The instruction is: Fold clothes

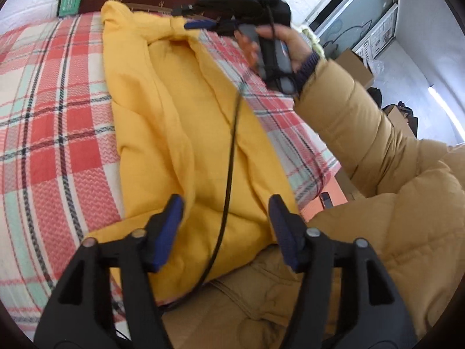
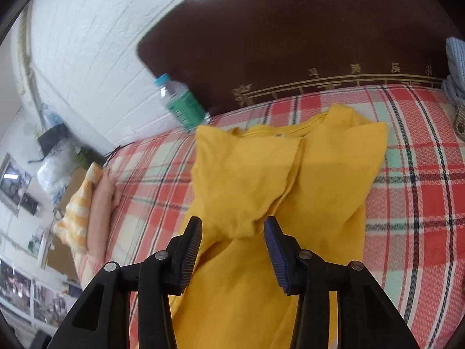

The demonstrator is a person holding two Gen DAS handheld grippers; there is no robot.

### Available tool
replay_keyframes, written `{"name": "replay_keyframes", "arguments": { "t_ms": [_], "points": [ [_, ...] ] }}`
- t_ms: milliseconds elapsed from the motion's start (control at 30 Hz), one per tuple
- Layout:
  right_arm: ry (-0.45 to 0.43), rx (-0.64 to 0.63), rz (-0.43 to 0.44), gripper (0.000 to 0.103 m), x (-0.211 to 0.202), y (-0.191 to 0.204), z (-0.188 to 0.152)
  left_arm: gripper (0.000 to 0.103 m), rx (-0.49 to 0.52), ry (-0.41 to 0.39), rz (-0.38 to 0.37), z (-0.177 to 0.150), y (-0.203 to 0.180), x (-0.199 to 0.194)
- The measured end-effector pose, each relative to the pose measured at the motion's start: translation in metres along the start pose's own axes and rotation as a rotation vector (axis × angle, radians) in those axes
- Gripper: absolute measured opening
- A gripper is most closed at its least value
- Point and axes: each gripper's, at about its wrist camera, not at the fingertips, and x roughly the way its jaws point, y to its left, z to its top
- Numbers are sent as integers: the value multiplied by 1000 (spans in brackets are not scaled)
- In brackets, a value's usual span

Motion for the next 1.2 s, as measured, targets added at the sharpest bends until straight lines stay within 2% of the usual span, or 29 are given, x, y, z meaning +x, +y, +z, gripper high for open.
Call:
{"name": "replay_keyframes", "arguments": {
  "t_ms": [133, 167, 200, 300, 367, 400, 433, 467, 500, 533, 600, 700, 800, 833, 867, 900, 933, 1067, 1200],
  "points": [
    [115, -137, 104, 50, -7, 47, -56, 65, 29, -49, -6, -10, -5, -24],
    [148, -156, 124, 57, -5, 57, -72, 65, 32, -61, -1, -12, -4, -29],
    [180, -170, 138, 60, -3, 66, -89, 65, 31, -74, 13, -13, -1, -35],
    [259, -194, 179, 60, 3, 86, -133, 65, 7, -119, 48, -16, 11, -55],
    [281, -182, 193, 60, 7, 92, -153, 66, -13, -156, 70, -20, 22, -68],
    [287, -174, 202, 60, 10, 93, -160, 71, -23, -171, 88, -21, 27, -72],
    [292, -166, 211, 58, 12, 93, -167, 74, -34, -178, 105, -23, 33, -73],
    [295, -159, 218, 47, 13, 93, -172, 77, -44, -175, 123, -24, 40, -71],
    [296, -154, 225, 26, 14, 93, -175, 77, -54, -171, 140, -25, 46, -68],
    [292, -143, 234, 16, 13, 92, -179, 77, -58, -163, 157, -26, 51, -64],
    [261, -117, 268, 13, 4, 89, -181, 77, -31, -128, 179, -28, 57, -49],
    [229, -91, 300, 12, -8, 84, -183, 77, -8, -82, 140, -29, 63, -25],
    [225, -64, 270, 12, -14, 75, -188, 76, 13, -68, 90, -34, 59, -17],
    [230, -60, 257, 12, -15, 73, -190, 73, 23, -68, 81, -36, 56, -18],
    [232, -59, 244, 14, -17, 72, -192, 59, 33, -68, 72, -37, 52, -19],
    [232, -60, 238, 14, -19, 72, -194, 36, 44, -69, 64, -39, 49, -20],
    [224, -61, 237, 14, -22, 72, -194, 28, 54, -69, 55, -41, 46, -22],
    [164, -109, 212, 19, -38, 81, -190, 21, 94, -69, 19, -49, 32, -27],
    [128, -261, 206, 33, -47, 113, -181, 21, 187, -70, -1, -56, 3, -33]
  ]
}}
